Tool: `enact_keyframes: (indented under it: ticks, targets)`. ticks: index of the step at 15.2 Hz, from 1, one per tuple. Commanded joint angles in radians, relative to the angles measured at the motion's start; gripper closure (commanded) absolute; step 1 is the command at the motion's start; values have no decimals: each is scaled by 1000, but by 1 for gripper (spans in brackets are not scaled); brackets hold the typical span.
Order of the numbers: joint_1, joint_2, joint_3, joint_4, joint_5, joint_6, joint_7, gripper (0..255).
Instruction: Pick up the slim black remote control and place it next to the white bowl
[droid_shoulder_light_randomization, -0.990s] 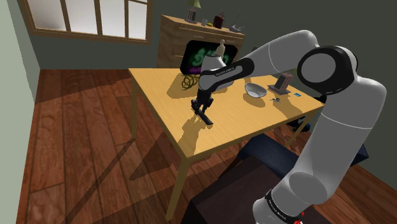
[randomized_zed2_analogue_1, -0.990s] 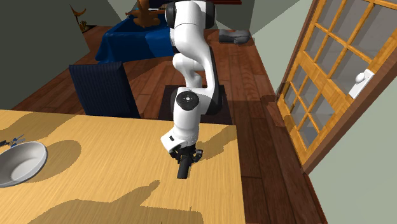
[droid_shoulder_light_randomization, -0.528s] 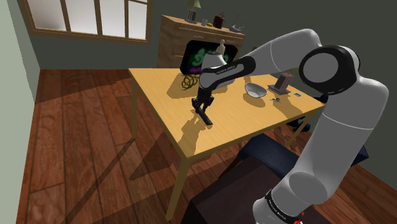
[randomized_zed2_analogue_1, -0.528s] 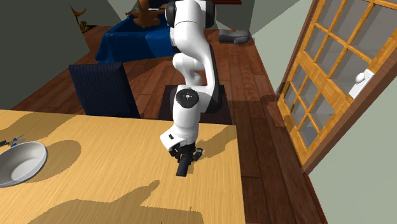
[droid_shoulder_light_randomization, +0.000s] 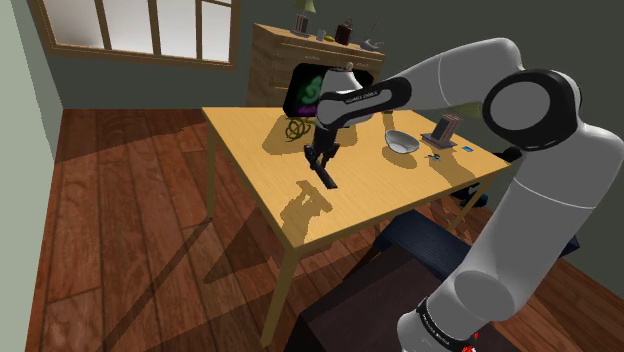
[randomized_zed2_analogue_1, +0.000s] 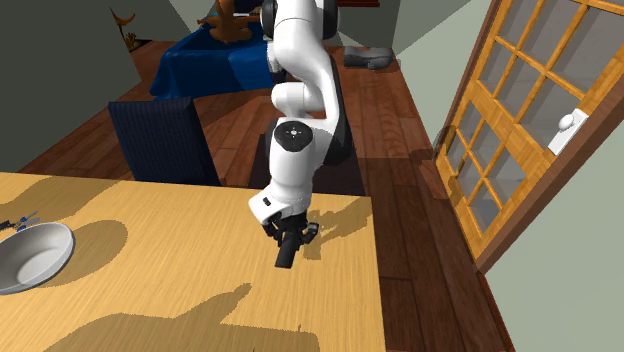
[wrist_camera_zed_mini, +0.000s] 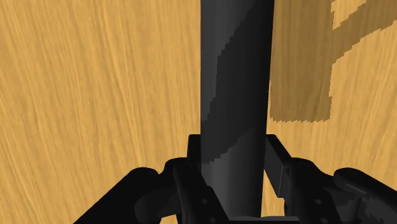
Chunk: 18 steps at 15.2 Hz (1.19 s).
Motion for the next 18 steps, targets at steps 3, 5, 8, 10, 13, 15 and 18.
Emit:
enact_keyframes:
  ticks: [3,5,8,10,13,15,18]
  targets:
    - [-1,-24,0,28,3,-53,-7,255]
    - [-1,-35,0,42,5,-77,-9,255]
    - [0,-51,1,64,6,-115,-13,255]
    - [0,-60,1,80,8,-140,-15,255]
    - [0,-72,1,106,9,-177,-18,255]
    - [0,-79,1,124,10,-203,-20,255]
    - [-12,-85,-9,134,12,-216,-45,255]
